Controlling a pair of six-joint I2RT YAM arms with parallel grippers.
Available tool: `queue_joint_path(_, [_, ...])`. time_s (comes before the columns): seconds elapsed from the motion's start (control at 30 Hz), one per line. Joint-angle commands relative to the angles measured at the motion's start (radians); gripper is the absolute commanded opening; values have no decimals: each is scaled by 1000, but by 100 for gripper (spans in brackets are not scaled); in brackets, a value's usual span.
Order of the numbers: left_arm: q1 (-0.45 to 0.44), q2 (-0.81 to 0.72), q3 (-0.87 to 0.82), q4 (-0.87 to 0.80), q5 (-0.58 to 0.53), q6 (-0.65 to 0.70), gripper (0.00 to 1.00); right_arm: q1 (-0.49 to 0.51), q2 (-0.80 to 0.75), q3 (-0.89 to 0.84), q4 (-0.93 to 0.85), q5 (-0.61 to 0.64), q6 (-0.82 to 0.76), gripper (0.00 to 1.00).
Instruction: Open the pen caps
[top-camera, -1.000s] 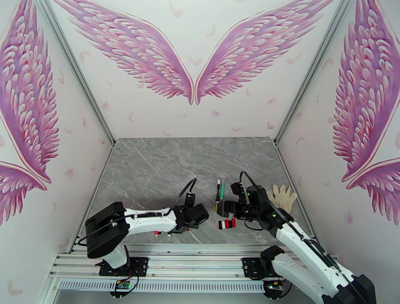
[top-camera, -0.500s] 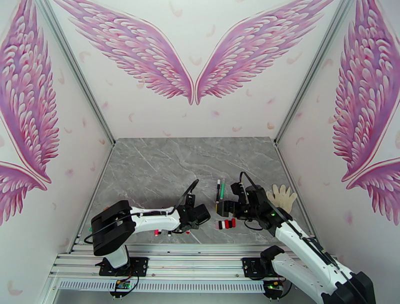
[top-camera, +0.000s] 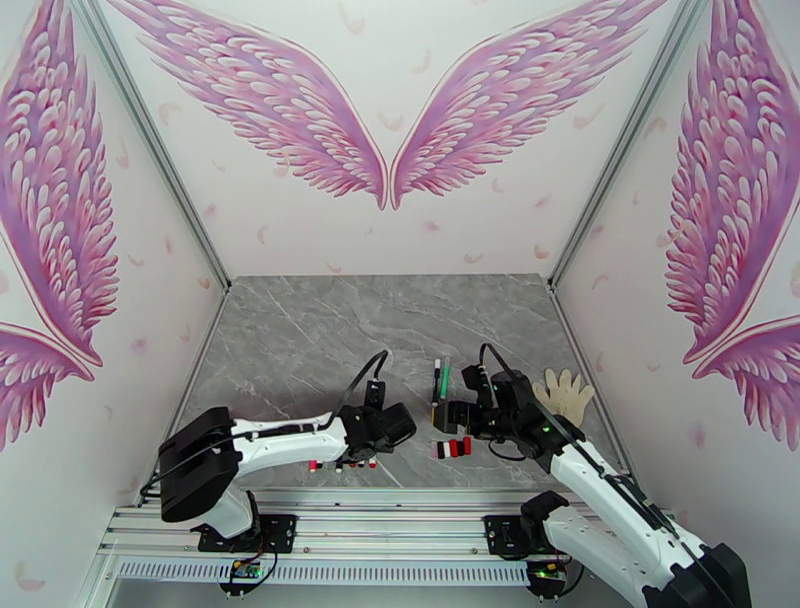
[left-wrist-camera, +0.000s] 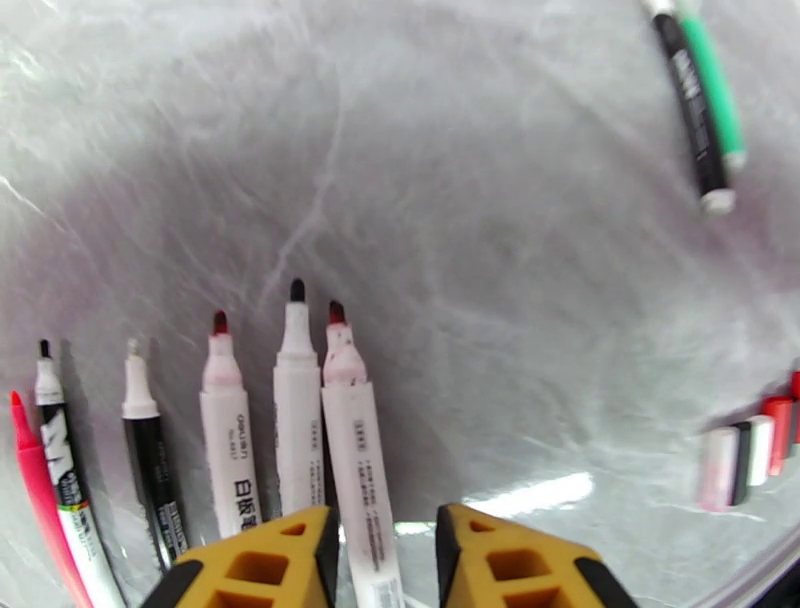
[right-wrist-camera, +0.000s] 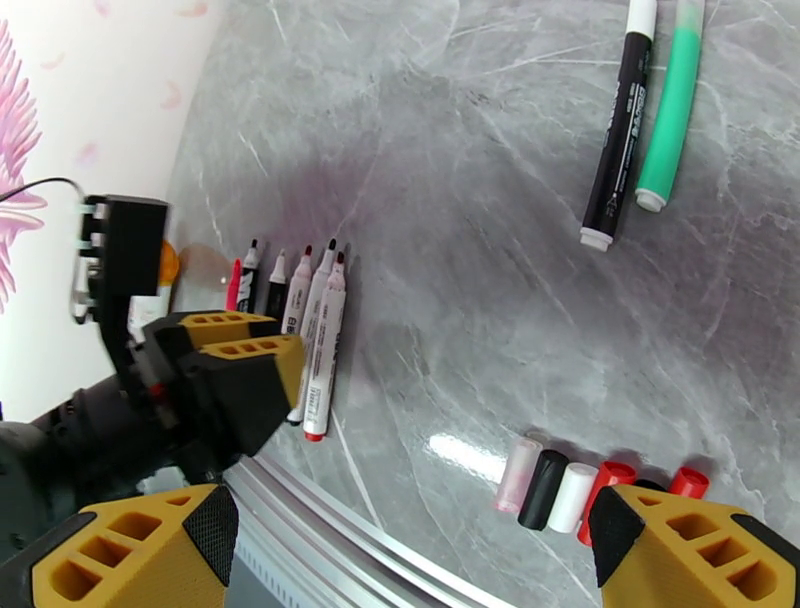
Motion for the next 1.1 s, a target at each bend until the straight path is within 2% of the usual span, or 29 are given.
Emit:
queue_joint_path(0.0, [5,-68,-3,-29,-31,19,34,8,18,17,23,29,29,99])
queue_joint_path(0.03, [8,-90,-19,-8,-21,27,34,8,24,24,27,35,34,98])
queue_joint_path(0.13, [23,-171,-95,105,35,54,35,8,56,56,19,56,41,82])
queue_joint_path(0.33, [52,-343,-277,433,186,149,52,10,144,151,-43,192,41,61])
queue_joint_path(0.4, [63,-385,-314,509,229,187,62,10,193,194,-65,241,29,57])
queue_joint_path(0.53, [79,-443,-355,595,286,216,95,10,309,291,-116,338,3,50])
queue_joint_path(0.57, [79,-454,-364,612,294,224,99,10,342,312,-122,357,-6,48])
queue_joint_path(0.77, [91,-495,-406,694,335,258,99,10,548,430,-104,434,-41,41])
queue_joint_path(1.07, [101,-510,-420,687,345,295,99,11,815,608,-90,489,-47,33])
